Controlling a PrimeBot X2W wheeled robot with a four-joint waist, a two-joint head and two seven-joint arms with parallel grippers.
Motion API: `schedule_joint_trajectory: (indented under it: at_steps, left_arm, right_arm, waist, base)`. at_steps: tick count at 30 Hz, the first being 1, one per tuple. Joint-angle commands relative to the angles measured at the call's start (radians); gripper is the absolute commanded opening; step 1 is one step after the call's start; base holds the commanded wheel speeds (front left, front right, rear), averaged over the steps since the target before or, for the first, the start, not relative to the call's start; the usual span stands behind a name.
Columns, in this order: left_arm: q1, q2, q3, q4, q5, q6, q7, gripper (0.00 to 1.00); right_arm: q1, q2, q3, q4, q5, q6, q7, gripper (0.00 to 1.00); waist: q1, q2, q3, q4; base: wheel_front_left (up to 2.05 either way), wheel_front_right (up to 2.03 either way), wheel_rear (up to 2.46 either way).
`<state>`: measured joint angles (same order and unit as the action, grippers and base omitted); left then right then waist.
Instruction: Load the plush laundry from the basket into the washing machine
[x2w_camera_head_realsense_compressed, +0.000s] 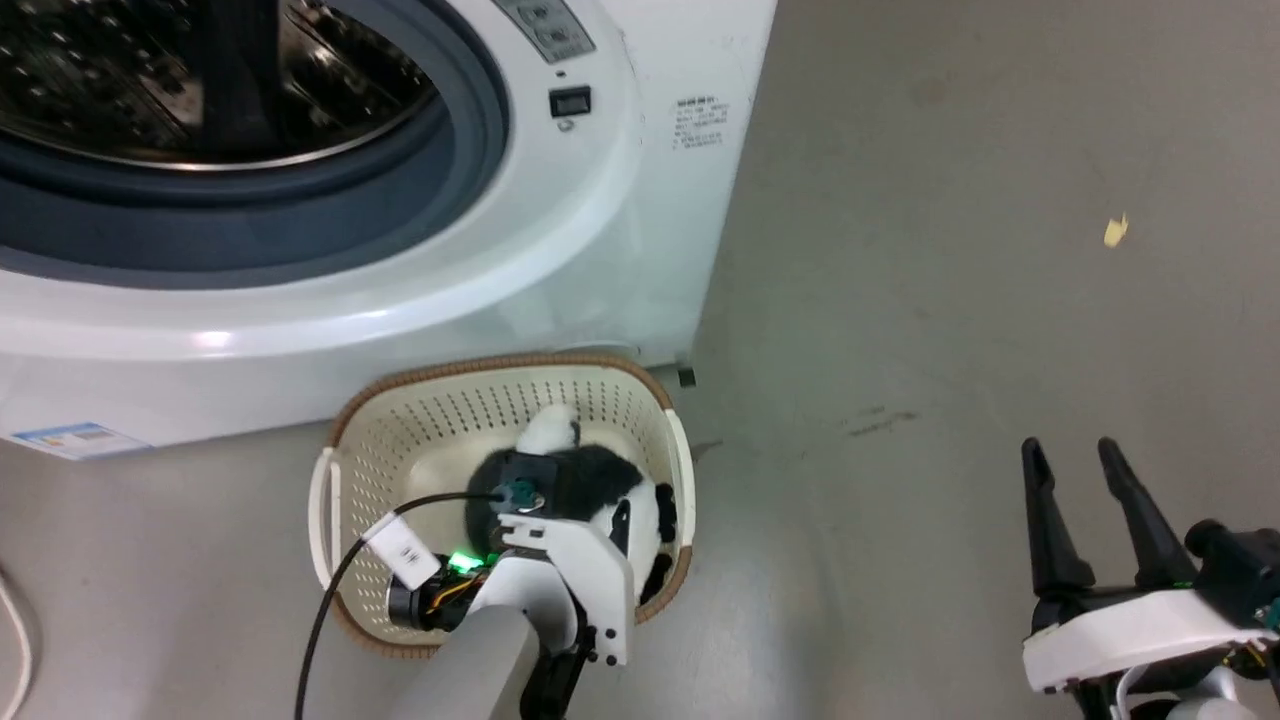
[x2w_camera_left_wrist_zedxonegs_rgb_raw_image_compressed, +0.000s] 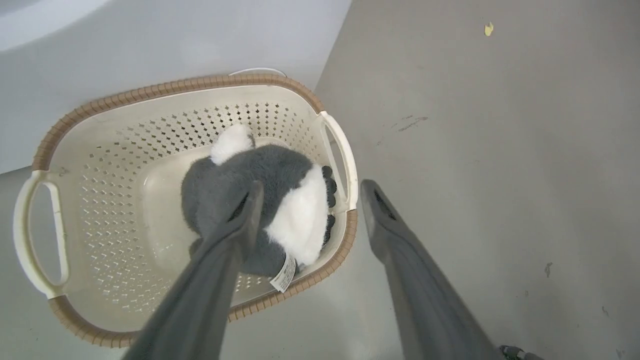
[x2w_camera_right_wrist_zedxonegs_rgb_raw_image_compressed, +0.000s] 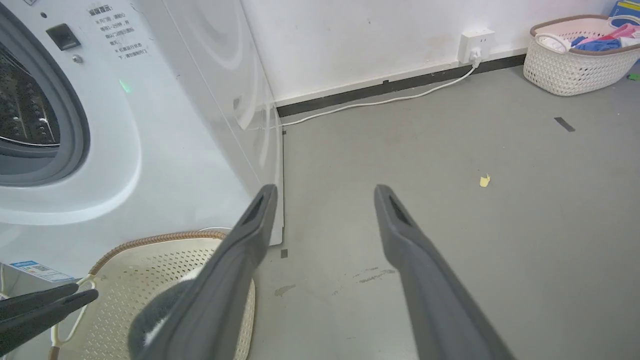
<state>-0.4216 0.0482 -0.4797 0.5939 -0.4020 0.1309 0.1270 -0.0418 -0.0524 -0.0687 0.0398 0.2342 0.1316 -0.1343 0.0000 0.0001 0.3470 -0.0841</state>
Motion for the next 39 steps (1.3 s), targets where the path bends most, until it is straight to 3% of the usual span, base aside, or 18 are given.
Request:
schedule_joint_trajectory:
  at_steps: [1, 31, 39]
  left_arm:
    - [-0.031, 0.002, -0.021, 0.027, -0.014, 0.01, 0.01, 1.0]
    - [-0.366, 0.037, -0.211, 0.4, -0.206, 0.182, 0.018, 1.0]
    - [-0.441, 0.034, -0.259, 0.481, -0.271, 0.184, 0.019, 1.0]
  right_arm:
    - [-0.023, 0.001, -0.006, 0.0, 0.014, -0.001, -0.011, 1.0]
    - [-0.048, 0.002, -0.019, -0.074, 0.141, -0.001, -0.073, 1.0]
    - [-0.047, 0.002, -0.022, -0.093, 0.172, -0.001, -0.09, 1.0]
  waist:
    - [0.0, -0.0001, 0.025, -0.008]
    - [0.0, -0.0001, 0.351, -0.018]
    - [0.0, -0.0001, 0.428, -0.029]
  base:
    - [0.0, 0.0, 0.0]
    - [0.0, 0.0, 0.0]
    - [0.0, 0.0, 0.0]
